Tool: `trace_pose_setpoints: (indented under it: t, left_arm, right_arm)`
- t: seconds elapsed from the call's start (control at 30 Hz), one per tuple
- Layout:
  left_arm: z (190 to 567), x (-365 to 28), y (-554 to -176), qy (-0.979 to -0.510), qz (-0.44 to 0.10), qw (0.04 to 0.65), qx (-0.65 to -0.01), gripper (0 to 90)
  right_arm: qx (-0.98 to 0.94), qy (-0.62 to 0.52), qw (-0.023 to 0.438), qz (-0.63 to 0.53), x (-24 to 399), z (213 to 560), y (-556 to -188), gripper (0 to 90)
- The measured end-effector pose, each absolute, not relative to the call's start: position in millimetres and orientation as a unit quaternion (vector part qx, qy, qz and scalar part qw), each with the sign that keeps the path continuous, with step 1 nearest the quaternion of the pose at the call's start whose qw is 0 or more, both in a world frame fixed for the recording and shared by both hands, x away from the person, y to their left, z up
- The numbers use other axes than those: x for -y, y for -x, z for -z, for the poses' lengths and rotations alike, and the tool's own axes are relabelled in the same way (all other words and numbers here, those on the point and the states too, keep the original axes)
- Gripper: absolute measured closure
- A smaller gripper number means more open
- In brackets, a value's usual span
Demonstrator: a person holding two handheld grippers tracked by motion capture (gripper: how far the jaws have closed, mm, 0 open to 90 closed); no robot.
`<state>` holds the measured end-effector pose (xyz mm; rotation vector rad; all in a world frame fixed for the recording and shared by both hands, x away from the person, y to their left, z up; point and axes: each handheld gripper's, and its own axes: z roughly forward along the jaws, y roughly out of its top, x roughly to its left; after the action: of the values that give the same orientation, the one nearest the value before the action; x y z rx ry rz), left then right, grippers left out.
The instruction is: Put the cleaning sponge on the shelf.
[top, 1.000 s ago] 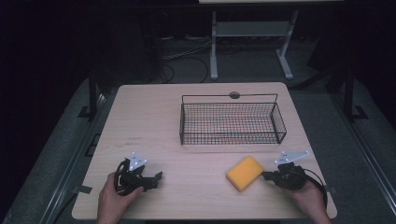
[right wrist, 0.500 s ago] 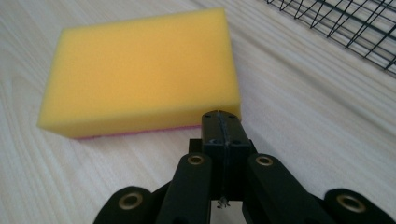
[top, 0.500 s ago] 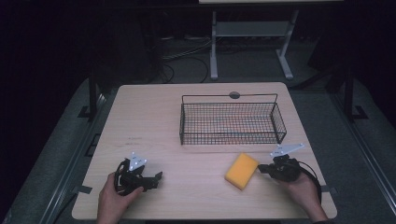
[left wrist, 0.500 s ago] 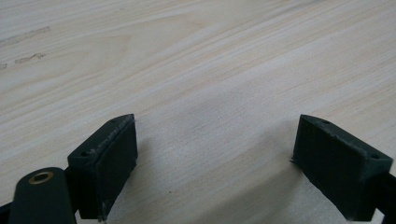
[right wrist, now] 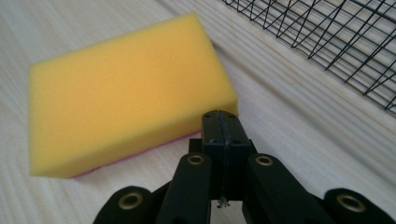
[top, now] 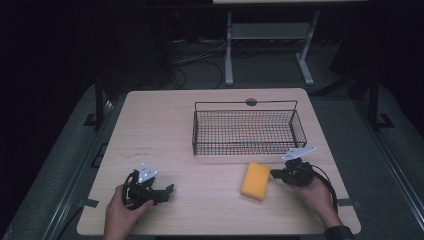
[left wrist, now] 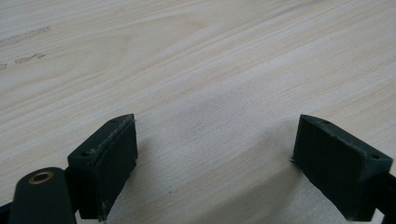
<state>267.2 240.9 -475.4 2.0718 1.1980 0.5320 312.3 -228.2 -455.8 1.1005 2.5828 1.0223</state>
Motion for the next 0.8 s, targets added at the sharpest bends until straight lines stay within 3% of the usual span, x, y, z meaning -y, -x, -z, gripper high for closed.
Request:
trace_pose_setpoints:
  t: [0.27, 0.8]
  left_arm:
    - [475.4, -240.9, -267.1, -0.795, -0.204, 0.338, -0.46, 12.8]
    - [475.4, -240.9, -267.1, -0.795, -0.205, 0.338, -0.46, 12.8]
  right_arm:
    - [-0.855, -0.358, 0.071, -0.369, 223.3, 440.1, -300.5, 89.9]
    - [-0.872, -0.296, 0.038, -0.387, 160.6, 428.4, -292.2, 89.9]
